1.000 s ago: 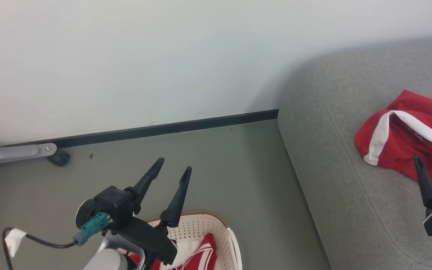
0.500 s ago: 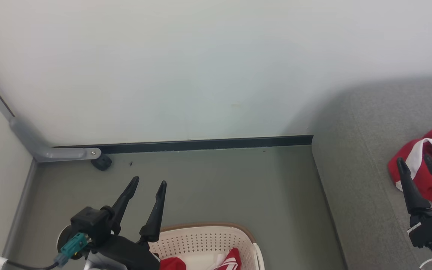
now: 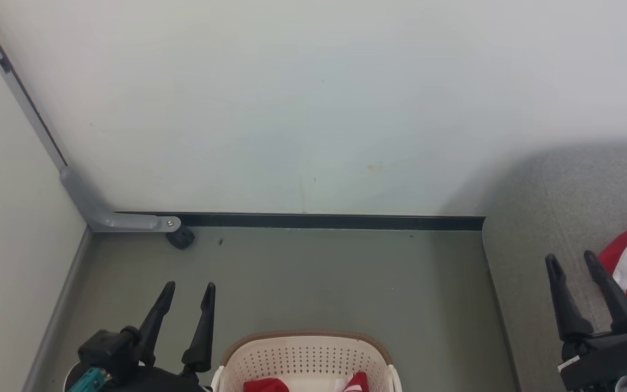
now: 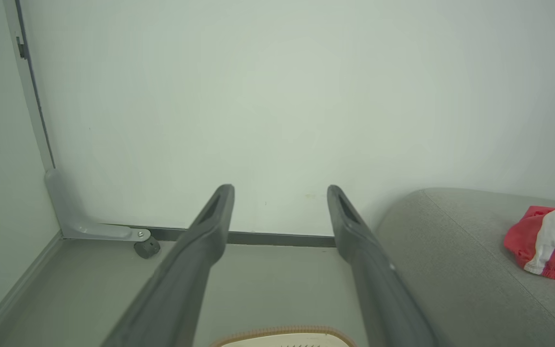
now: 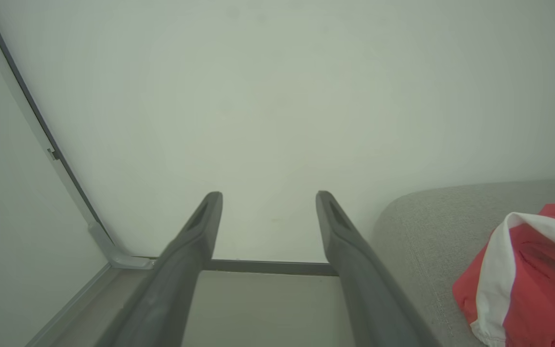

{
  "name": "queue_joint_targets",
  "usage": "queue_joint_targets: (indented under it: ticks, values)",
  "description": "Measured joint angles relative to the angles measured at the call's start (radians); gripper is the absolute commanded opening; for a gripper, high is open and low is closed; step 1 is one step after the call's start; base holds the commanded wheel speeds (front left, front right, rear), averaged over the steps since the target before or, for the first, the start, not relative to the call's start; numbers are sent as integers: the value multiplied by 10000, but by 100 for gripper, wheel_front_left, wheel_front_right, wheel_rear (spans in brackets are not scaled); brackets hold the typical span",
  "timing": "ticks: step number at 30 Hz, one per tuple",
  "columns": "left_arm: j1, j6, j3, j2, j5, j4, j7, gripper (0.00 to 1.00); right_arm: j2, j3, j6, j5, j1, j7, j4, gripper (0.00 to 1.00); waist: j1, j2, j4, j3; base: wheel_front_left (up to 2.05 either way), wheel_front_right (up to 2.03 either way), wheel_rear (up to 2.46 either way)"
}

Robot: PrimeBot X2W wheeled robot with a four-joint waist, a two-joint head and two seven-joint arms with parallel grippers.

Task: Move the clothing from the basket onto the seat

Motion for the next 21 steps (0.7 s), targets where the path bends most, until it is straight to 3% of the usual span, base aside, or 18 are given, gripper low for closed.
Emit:
queue_joint_targets:
  ticks: [15,21]
  values:
    - [364,247,234,-121,-2,-46,-188,100,826,-58,-88,-581,657,0,17,100,1,-1,-24,-74,0,0,0]
    - [397,303,326,-157,6,-38,-203,100,844,-102,-79,-736,657,0,31,100,1,0,-56,-45,0,0,0]
